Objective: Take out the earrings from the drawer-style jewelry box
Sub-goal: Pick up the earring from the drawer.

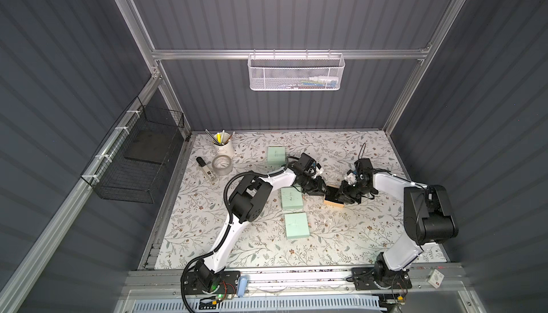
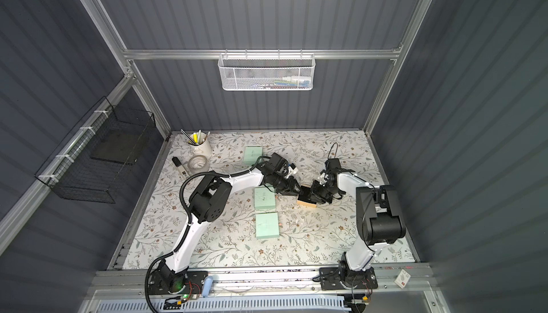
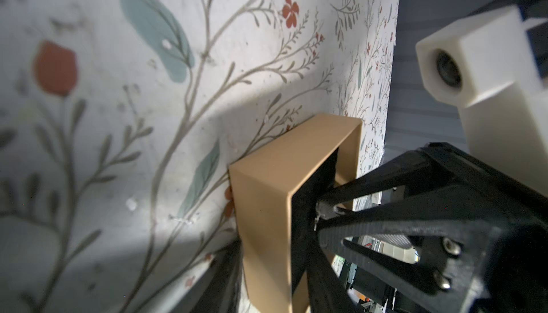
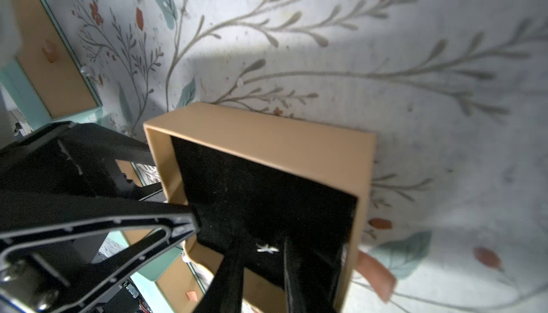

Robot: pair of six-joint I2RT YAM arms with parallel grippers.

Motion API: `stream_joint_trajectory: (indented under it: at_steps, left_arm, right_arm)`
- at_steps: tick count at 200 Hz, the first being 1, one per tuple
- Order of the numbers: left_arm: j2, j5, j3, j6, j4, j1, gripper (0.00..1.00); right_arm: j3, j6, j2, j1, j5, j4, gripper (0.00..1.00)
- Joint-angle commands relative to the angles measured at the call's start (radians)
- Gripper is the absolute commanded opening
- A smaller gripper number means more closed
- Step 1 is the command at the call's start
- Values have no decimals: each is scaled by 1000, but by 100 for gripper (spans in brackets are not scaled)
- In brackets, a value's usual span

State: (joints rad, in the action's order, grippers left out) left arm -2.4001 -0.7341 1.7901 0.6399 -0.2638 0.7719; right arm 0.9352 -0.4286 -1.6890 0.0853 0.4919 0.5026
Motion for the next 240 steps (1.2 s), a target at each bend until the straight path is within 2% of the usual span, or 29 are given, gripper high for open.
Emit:
stream_joint_trajectory:
  at_steps: [1,87,104,147,179,240]
  left_arm:
    - [-20,8,32,-13,-28,8,35]
    - [-31,7,37,-2,-25,17,34]
    - [-33,1,37,0,-22,17,34]
    - [-29,3,33,6,-14,17,34]
    - [-33,3,34,7,-10,18,34]
    - [-31,1,28,12,-4,17,35]
  right_arm:
    - [-16,-7,21,-5,47,-18,27]
    - [-31,-10,37,-6,86,-42,26]
    - [-35,-7,37,-7,68,-40,22]
    - [-32,13,25,-7,-6,-2,21]
    - [-31,22,24,-5,-15,8,16]
    - [-32,25,18,-1,2,-6,13]
